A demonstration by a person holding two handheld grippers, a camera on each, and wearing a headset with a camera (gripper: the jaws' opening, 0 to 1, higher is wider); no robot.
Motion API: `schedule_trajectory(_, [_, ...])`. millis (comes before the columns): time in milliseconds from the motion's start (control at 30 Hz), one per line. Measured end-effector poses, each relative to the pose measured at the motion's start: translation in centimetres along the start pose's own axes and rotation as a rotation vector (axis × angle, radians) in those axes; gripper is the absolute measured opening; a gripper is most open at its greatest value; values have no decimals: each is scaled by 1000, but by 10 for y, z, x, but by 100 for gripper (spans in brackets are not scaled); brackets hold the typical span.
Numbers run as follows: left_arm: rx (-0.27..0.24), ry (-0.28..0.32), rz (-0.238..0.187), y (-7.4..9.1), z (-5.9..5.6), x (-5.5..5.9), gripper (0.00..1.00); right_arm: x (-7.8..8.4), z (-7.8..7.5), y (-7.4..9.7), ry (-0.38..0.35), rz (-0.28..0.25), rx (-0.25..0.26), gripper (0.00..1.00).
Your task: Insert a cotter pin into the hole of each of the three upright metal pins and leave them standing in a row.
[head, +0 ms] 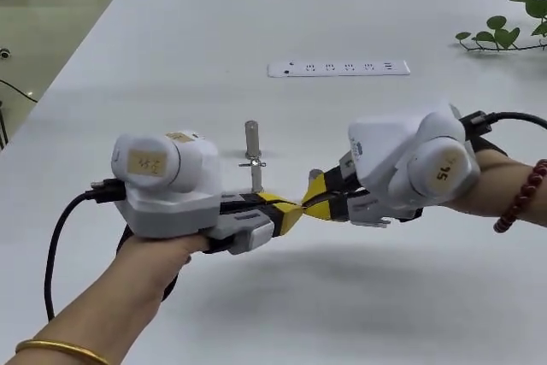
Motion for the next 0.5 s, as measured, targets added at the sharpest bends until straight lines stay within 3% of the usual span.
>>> schedule_trajectory(233, [-3,-40,22,2,1,6,0,2,-1,1,-115,-32,-8,1])
schedule_trajectory(400, [-2,-96,11,3,3,10,0,3,-1,3,-320,-81,-28,4])
schedule_trajectory(500, [11,-131,14,3,3,12,0,3,-1,4,-405,-105,-38,5])
Point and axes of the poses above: the centre of the closed fingertips' face, and the gripper's own axes: y roughly backward along the fingers, z roughly to its left, x roughly out of its underside, the point moved 1 cm from there along y, roughly backward along the fingers, and after that the axes turned 2 degrees about x, right-handed, at the moved point
